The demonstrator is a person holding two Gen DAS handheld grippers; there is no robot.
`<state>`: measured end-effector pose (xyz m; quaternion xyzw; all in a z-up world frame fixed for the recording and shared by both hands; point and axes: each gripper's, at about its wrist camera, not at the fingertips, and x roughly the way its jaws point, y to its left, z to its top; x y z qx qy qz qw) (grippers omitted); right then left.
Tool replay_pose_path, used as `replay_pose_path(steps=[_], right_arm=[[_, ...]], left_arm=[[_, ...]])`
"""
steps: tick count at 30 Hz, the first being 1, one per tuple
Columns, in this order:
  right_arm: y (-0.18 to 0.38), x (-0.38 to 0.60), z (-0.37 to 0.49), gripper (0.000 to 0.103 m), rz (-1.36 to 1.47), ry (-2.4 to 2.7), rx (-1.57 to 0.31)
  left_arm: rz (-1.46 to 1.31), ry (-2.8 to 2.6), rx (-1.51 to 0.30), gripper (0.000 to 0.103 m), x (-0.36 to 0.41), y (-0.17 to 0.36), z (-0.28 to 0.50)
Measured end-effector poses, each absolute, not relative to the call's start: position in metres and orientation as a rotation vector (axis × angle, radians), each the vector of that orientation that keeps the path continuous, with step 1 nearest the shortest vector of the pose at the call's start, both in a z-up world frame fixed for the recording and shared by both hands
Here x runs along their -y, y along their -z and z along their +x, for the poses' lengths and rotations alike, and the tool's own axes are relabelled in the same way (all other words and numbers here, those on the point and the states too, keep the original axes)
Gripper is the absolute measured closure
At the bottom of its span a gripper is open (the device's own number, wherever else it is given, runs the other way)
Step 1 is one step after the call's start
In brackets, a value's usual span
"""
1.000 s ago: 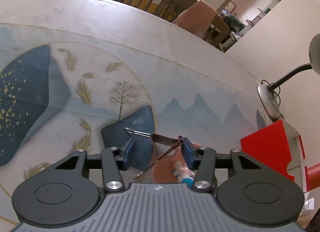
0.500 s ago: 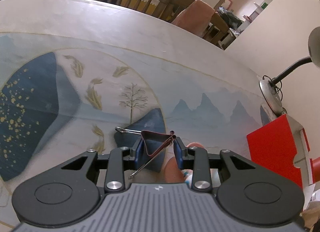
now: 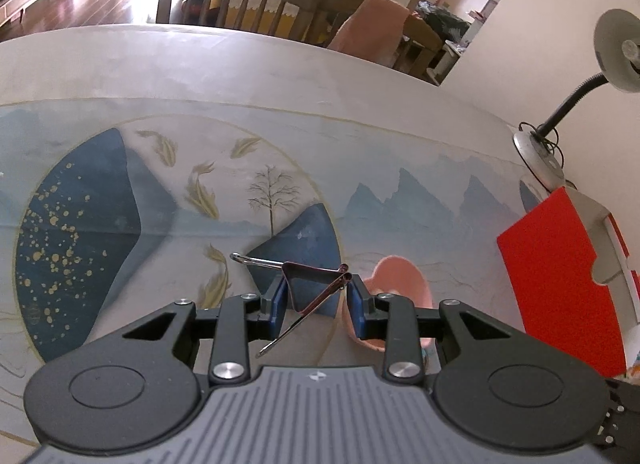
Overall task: Organize rigid objects
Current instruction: 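Carry the binder clip and tape dispenser into the red box and open both tools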
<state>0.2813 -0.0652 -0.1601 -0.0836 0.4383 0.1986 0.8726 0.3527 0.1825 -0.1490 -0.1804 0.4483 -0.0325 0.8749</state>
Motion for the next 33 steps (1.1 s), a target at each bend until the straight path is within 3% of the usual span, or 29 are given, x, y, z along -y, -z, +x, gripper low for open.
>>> replay_pose_path(steps=[10, 16, 25, 33], right_arm=[[0.182, 0.07, 0.275, 0.064, -0.175, -0.363, -0.952], [0.184, 0.065, 0.283, 0.043, -0.159, -0.325, -0.932], [0.189, 0.064, 0.295, 0.045, -0.144, -0.285, -0.917], [0.187, 0.064, 0.291, 0.057, -0.164, -0.307, -0.903]], left_arm=[[-0.372, 0.084, -0.931, 0.072, -0.183, 0.135, 0.332], [-0.362, 0.084, -0.938, 0.072, -0.181, 0.132, 0.326], [-0.342, 0.093, -0.94, 0.072, -0.174, 0.127, 0.317], [-0.33, 0.1, -0.941, 0.072, -0.163, 0.122, 0.309]])
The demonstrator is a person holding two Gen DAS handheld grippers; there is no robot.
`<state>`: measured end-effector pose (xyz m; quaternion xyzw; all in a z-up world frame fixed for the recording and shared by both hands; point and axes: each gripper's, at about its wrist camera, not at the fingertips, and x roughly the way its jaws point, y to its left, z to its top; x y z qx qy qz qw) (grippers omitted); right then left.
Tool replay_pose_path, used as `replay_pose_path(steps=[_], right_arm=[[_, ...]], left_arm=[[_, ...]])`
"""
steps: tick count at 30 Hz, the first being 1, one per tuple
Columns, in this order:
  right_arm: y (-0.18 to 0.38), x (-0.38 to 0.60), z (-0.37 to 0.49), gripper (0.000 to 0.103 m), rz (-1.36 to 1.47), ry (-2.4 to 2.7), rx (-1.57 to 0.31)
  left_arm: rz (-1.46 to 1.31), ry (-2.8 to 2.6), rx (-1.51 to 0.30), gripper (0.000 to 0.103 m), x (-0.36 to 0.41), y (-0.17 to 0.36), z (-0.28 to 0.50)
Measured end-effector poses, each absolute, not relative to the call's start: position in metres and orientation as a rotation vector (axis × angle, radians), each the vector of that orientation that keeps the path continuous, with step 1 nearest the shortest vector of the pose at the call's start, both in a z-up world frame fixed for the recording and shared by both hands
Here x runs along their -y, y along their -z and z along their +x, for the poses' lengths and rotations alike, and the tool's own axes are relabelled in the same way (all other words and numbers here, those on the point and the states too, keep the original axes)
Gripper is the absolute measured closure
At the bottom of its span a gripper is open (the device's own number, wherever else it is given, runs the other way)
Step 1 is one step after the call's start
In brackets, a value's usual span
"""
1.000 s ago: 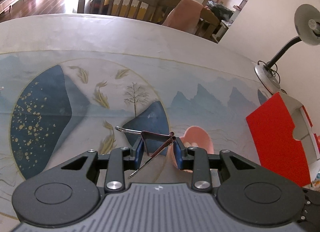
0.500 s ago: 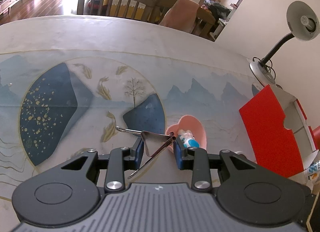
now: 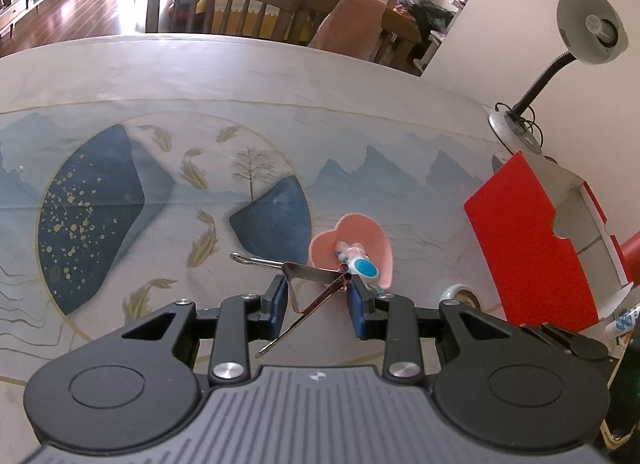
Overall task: Organize rigid objects
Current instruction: 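Carry the binder clip and tape dispenser into the red box and open both tools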
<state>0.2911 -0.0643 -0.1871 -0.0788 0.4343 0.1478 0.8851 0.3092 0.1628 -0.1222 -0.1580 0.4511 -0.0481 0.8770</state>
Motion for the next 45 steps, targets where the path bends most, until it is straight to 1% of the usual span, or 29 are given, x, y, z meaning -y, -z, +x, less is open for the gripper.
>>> replay_pose_path(steps=[5, 14, 22, 30, 37, 45], right_arm=[[0.171, 0.069, 0.283, 0.057, -0.131, -0.34, -0.884], [0.115, 0.096, 0.263, 0.057, -0.058, -0.428, -0.84], [0.072, 0.129, 0.261, 0.057, -0.025, -0.464, -0.8], [0.043, 0.169, 0.267, 0.057, -0.016, -0.453, -0.747], [0.03, 0.22, 0.286, 0.057, -0.011, -0.392, -0.702], [0.034, 0.272, 0.312, 0.057, -0.007, -0.314, -0.696]], left_arm=[[-0.326, 0.105, -0.939, 0.072, -0.155, 0.118, 0.303], [-0.315, 0.138, -0.929, 0.072, -0.134, 0.1, 0.294], [-0.27, 0.192, -0.911, 0.072, -0.097, 0.069, 0.286], [-0.211, 0.254, -0.87, 0.072, -0.049, 0.04, 0.286], [-0.169, 0.311, -0.855, 0.072, 0.002, 0.027, 0.298], [-0.1, 0.368, -0.858, 0.072, 0.062, 0.024, 0.32]])
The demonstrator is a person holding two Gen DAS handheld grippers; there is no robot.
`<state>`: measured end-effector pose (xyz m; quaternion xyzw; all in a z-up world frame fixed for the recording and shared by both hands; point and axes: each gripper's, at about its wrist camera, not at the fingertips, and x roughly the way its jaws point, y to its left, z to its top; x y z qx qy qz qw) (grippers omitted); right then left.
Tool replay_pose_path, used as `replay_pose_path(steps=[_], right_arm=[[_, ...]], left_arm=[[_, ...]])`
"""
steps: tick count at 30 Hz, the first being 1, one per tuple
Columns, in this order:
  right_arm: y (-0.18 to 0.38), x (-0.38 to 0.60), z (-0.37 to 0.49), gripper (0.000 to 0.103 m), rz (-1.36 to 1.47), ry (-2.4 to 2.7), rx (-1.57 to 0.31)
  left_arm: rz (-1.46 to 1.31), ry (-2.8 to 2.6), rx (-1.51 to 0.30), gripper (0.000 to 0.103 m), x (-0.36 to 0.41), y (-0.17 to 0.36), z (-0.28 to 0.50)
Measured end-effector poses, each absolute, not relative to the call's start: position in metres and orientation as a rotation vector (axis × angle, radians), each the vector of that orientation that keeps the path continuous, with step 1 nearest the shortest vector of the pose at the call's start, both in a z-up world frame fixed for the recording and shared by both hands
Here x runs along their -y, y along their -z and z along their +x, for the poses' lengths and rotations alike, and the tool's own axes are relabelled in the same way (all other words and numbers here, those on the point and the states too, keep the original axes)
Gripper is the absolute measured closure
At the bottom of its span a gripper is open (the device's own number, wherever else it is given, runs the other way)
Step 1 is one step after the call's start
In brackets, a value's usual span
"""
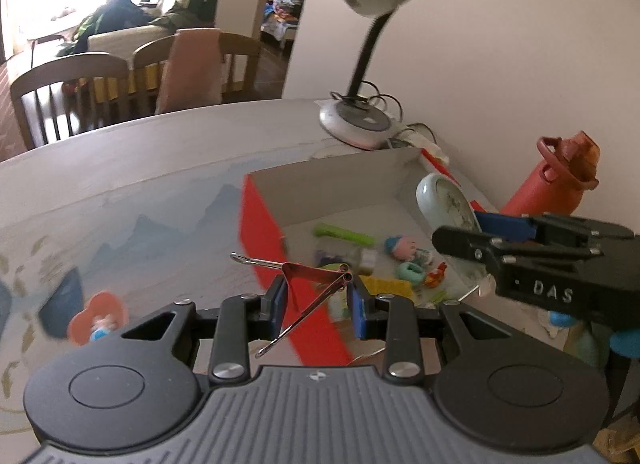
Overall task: Organize rigid objects
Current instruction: 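Carry the binder clip and tape dispenser into the red box and open both tools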
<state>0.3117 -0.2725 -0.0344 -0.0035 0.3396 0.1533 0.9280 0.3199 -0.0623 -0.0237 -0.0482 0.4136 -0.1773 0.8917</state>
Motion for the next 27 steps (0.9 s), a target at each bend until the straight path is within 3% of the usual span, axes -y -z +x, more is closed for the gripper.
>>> replay_pose_path(steps=[27], right_arm=[[0.106, 0.322, 0.413, 0.057, -0.03, -0.269, -0.88]], left_arm=[[0.034, 0.436, -1.058, 0.072, 0.194, 0.092, 0.4]])
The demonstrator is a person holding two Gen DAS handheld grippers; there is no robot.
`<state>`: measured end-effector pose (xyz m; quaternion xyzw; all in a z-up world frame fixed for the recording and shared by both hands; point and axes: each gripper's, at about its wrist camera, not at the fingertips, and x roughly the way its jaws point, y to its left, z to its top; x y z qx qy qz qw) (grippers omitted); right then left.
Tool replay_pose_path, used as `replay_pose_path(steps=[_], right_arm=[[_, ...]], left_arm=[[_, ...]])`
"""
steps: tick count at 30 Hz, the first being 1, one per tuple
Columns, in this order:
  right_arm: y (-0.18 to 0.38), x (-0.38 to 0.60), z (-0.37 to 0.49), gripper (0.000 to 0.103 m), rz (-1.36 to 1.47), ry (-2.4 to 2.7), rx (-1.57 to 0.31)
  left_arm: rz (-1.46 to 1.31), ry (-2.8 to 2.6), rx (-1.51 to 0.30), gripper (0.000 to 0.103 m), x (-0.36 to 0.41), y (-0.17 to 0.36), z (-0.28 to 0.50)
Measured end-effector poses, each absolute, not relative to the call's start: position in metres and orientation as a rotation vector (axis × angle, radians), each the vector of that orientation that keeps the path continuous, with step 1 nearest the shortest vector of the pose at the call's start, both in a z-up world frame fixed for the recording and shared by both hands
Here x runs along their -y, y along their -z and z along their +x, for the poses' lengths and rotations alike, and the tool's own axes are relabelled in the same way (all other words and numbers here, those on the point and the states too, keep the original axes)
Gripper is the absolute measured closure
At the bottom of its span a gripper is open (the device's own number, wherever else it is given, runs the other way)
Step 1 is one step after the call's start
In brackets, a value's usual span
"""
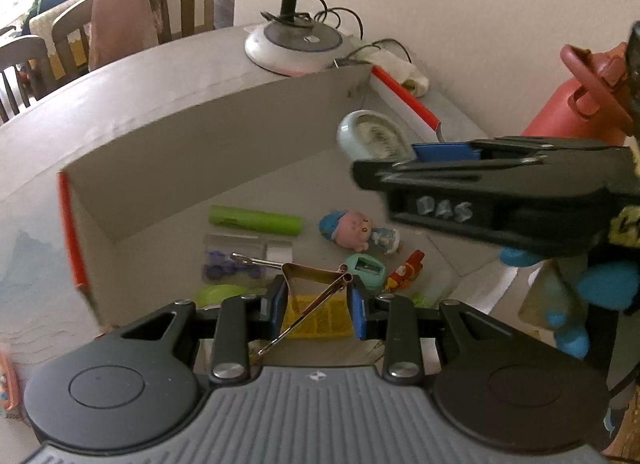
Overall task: Organize rigid objects
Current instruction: 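Carry the binder clip and tape dispenser into the red box and open both tools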
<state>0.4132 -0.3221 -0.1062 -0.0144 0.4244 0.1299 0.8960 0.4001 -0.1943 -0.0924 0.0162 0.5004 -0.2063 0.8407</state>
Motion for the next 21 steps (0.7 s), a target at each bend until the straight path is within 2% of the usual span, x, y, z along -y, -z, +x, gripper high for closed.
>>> replay_pose_path(steps=[21], right_arm=[[0.125, 0.32, 0.424, 0.058, -0.042, -0.286, -1.018]], left_arm=[[0.068, 0.44, -1.132, 0.072, 0.22, 0.123, 0.429]])
